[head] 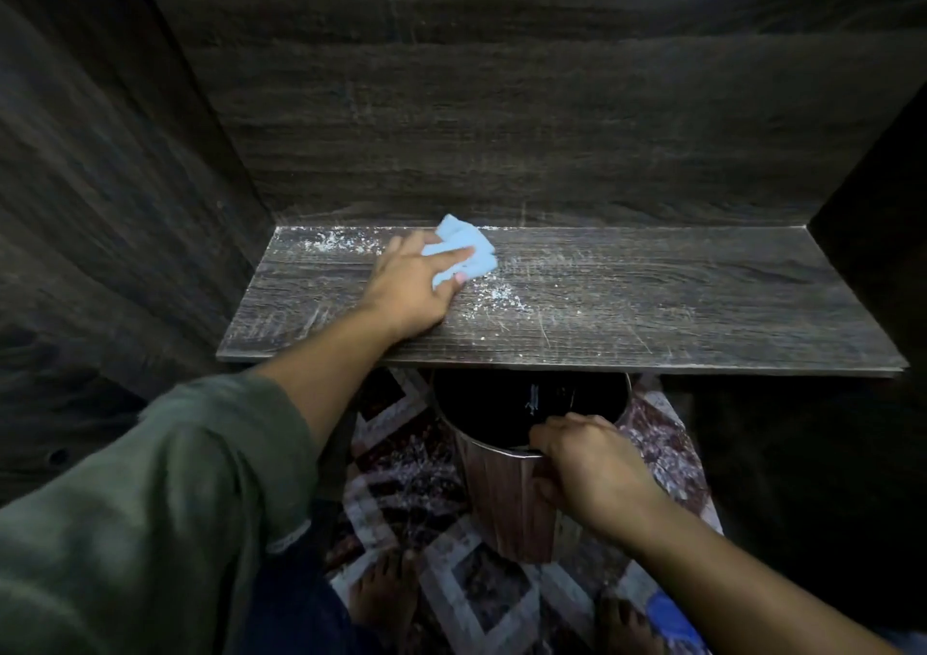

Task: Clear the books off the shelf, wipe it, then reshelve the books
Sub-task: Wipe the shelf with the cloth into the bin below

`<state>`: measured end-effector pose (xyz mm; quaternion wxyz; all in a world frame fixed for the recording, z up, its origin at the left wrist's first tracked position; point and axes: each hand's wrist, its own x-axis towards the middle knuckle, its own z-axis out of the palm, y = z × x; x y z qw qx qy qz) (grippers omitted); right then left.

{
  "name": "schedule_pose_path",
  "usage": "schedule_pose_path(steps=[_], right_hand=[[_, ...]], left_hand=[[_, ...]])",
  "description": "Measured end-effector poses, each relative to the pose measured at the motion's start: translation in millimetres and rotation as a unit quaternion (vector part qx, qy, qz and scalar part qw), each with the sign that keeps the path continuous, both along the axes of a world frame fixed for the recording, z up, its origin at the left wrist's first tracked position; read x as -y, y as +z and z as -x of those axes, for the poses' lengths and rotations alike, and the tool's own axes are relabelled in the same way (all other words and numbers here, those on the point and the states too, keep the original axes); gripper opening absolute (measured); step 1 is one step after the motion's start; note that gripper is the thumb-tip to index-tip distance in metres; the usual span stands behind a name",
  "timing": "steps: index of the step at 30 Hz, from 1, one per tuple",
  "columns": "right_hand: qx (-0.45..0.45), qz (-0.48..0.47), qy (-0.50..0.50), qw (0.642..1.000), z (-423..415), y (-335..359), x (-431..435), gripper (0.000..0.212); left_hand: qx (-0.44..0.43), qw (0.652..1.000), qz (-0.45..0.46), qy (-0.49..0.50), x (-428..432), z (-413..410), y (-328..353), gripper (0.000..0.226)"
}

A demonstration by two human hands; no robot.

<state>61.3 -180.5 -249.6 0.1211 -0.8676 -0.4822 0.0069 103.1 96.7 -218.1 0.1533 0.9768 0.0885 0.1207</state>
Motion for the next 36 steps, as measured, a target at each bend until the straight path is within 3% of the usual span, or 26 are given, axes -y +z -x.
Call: schedule_pose_path(steps=[5, 10, 14, 22, 25, 29, 31, 33, 36], right_hand=[[-0.029, 0.029, -0.009, 0.999, 2.9, 1.9, 2.9, 0.022], [-0.047, 0.042, -0.012, 0.998, 1.3, 6.5, 5.6, 0.023], [-0.04, 0.024, -0.024, 0.999, -0.3, 4.9, 8.7, 0.028], [-0.043, 0.051, -0.022, 0.998, 0.8, 8.7, 12.7, 0.024], [-0.039, 0.071, -0.012, 0.997, 5.1, 15.8, 13.1, 0.024], [-0.018, 0.066, -0.007, 0.998, 8.9, 18.9, 13.9, 0.043], [-0.04, 0.072, 0.003, 0.997, 10.0, 18.9, 14.2, 0.036], [-0.049, 0.099, 0.0, 0.994, 9.2, 18.2, 13.8, 0.028], [-0.045, 0.079, 0.005, 0.996, 8.5, 16.6, 15.6, 0.037]], left_hand=[[0.019, 0.982, 0.014, -0.186, 29.9, 20.4, -3.9, 0.041], [0.064, 0.992, 0.028, -0.102, 25.1, -4.1, 10.3, 0.036], [-0.012, 0.998, 0.018, -0.066, 27.4, -23.9, 10.4, 0.039], [-0.01, 0.987, -0.02, -0.158, 58.3, 16.3, 0.6, 0.048], [0.018, 0.982, -0.012, -0.186, 71.2, 35.8, -2.7, 0.042], [0.042, 0.965, 0.008, -0.258, 89.0, 53.9, -1.4, 0.033], [0.043, 0.96, 0.015, -0.278, 88.9, 57.1, 0.8, 0.033], [0.071, 0.966, 0.007, -0.249, 80.1, 52.2, 4.2, 0.033], [0.094, 0.986, -0.006, -0.141, 53.5, 26.7, 17.8, 0.035]])
